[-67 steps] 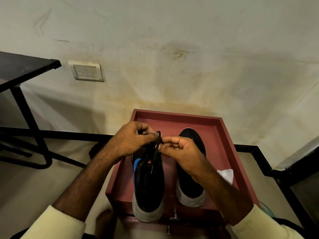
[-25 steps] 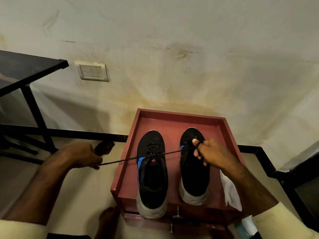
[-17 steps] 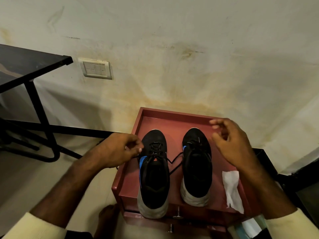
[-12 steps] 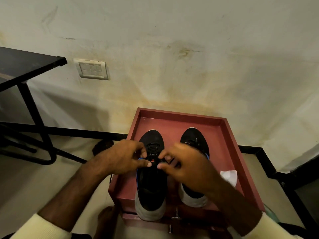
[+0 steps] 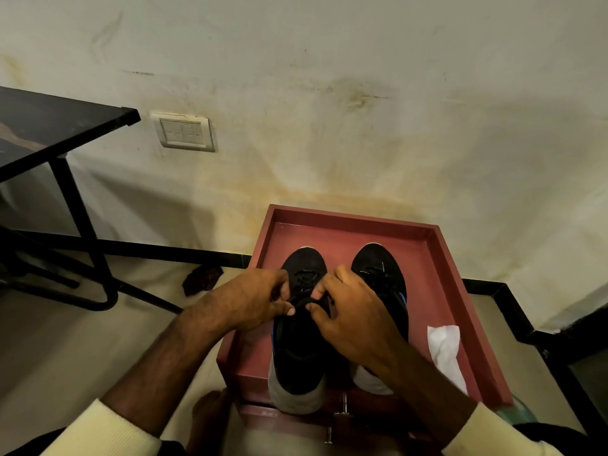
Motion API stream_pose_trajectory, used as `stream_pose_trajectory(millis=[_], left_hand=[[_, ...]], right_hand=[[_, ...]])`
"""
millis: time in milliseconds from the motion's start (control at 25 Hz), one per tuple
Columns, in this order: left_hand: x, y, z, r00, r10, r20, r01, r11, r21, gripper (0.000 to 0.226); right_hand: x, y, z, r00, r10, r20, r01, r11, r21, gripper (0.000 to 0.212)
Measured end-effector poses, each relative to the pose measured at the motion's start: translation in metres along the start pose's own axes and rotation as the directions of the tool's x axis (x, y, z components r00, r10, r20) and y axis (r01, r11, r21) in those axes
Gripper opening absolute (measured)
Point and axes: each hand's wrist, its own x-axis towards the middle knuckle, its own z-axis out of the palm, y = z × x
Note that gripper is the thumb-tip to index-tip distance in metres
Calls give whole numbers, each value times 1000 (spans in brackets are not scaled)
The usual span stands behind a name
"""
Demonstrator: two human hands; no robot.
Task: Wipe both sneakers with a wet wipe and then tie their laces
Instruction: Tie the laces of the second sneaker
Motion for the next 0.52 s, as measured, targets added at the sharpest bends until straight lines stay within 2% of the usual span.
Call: stream_pose_trajectory(millis=[120,280,400,520], left_hand=[[-4,-8,-1,998,12,70,-9,999,-38,18],[-5,-17,-5,993,18,120,-6,995,-101,11],[-3,-15,-7,994,6,111,6,995,-103,11],[2,-11,-7,998,-3,61,7,998,-69,5]], right_hand=[[-1,3,-7,986,-15,167,7,999,52,22],[5,16,-28,943,48,330,-164,928,334,22],[7,27,-35,937,93,338,-204,929,309,27],[7,27,-34,961,129,246,-198,938,284,15]])
